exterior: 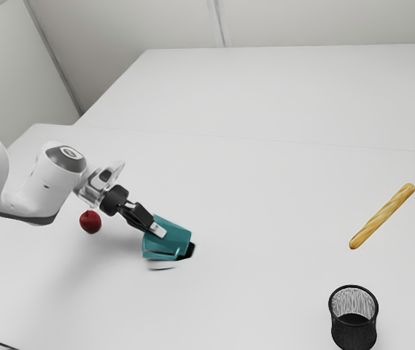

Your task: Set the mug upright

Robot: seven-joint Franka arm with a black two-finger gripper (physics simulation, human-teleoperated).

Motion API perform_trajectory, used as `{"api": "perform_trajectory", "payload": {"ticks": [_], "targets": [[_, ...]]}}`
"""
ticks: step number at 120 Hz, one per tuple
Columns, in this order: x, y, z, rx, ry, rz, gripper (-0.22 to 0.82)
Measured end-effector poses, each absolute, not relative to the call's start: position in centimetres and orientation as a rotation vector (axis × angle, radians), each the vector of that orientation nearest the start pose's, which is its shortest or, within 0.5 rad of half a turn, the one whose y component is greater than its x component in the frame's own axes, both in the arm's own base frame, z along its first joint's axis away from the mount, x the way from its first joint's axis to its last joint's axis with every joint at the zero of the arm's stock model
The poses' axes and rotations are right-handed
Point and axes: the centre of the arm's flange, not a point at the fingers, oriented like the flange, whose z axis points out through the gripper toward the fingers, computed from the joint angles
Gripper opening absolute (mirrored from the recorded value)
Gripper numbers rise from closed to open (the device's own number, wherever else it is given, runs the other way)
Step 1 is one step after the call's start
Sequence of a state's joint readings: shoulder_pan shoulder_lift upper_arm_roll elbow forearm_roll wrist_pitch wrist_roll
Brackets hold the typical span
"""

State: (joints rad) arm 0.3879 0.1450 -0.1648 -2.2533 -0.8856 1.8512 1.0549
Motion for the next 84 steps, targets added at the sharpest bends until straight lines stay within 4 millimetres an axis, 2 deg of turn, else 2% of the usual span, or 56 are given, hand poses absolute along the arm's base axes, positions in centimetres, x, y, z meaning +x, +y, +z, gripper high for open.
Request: {"api": "perform_trajectory", "payload": {"ticks": [12, 42, 67, 84], "targets": [[49.1, 4.6, 30.0, 2.187, -0.383, 0.082, -0.14], [49.5, 3.2, 33.8, 2.251, -0.484, 0.124, -0.15], [50.6, 2.5, 36.5, 2.521, -0.687, 0.063, -0.15], [51.4, 2.1, 37.3, 2.721, -0.832, 0.002, -0.16]]}}
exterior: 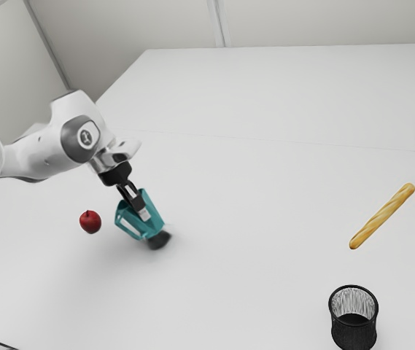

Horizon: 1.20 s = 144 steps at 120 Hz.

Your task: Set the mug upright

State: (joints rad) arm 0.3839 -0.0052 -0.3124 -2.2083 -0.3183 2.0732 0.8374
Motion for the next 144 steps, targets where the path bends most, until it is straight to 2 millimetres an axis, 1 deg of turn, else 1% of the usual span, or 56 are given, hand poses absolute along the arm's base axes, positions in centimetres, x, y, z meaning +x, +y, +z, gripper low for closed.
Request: {"api": "perform_trajectory", "payload": {"ticks": [13, 37, 48, 85, 117, 122, 127, 144], "targets": [[51.9, 1.3, 37.4, -3.162, 1.001, 0.023, -0.17], [52.4, -0.6, 36.9, -3.050, 0.943, 0.028, -0.18], [52.3, -1.5, 36.5, -3.038, 0.909, 0.031, -0.18], [50.8, -4.4, 35.6, -3.040, 0.804, 0.059, -0.18], [50.3, -5.4, 34.5, -3.061, 0.729, 0.091, -0.18], [50.3, -5.5, 34.3, -3.065, 0.720, 0.094, -0.16], [50.3, -5.6, 34.2, -3.068, 0.711, 0.096, -0.12], [50.1, -5.9, 34.2, -3.075, 0.687, 0.099, 0.07]]}}
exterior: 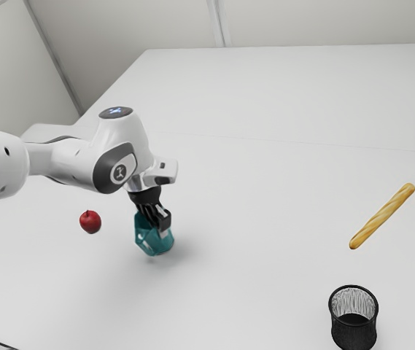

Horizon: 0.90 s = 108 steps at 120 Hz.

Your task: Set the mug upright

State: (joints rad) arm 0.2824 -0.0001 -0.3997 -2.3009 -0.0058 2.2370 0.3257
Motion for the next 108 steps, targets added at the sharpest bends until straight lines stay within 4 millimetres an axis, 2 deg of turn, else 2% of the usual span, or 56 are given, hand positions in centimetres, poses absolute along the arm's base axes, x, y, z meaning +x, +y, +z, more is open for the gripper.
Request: {"api": "perform_trajectory", "payload": {"ticks": [20, 32, 48, 74, 91, 108], "targets": [[50.0, -6.2, 34.7, -3.075, 0.666, 0.087, 0.26], [50.1, -5.6, 36.6, -3.065, 0.631, 0.044, 0.36], [50.6, -3.1, 40.6, -3.062, 0.526, -0.008, 0.46], [53.1, -4.7, 47.6, -3.073, 0.523, -0.063, 0.55], [54.3, -4.1, 52.2, -3.095, 0.458, -0.109, 0.58], [56.9, -4.1, 56.8, -3.122, 0.426, -0.144, 0.59]]}}
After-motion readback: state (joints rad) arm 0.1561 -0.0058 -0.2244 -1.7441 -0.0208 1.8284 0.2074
